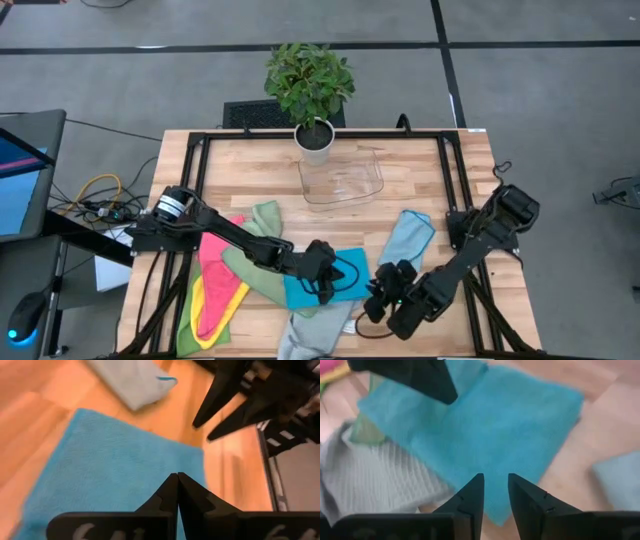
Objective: Fold microfiber towels
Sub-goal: Fold the blue microfiber cloth
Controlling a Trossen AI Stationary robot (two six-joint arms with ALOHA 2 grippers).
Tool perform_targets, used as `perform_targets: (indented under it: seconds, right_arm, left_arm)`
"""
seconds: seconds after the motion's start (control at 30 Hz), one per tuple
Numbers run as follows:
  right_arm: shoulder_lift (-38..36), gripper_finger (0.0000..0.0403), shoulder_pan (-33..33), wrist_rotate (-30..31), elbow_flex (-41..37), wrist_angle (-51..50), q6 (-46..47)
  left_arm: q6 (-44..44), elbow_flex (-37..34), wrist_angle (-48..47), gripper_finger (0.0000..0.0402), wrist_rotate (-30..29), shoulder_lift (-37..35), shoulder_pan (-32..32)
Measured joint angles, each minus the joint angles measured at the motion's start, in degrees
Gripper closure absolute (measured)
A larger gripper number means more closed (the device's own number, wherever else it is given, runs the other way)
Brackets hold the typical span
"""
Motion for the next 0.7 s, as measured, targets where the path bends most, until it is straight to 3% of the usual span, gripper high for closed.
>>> perform_targets:
  seconds: [0.43,0.57,0.7]
  right_arm:
    - [8.8,0.0291,0.9,-7.5,0.1,6.4,0.7]
    - [8.0,0.0291,1.5,-8.2,0.1,6.0,0.7]
    - [2.3,0.0291,2.8,-6.3,0.0,1.0,0.7]
  left_arm:
    - [-4.2,0.3,1.0,0.0401,6.1,6.3,-1.8]
    - [-4.1,0.3,0.5,0.0402,6.9,6.3,-1.9]
    - [-4.5,0.3,0.0,0.0402,6.9,6.3,-1.8]
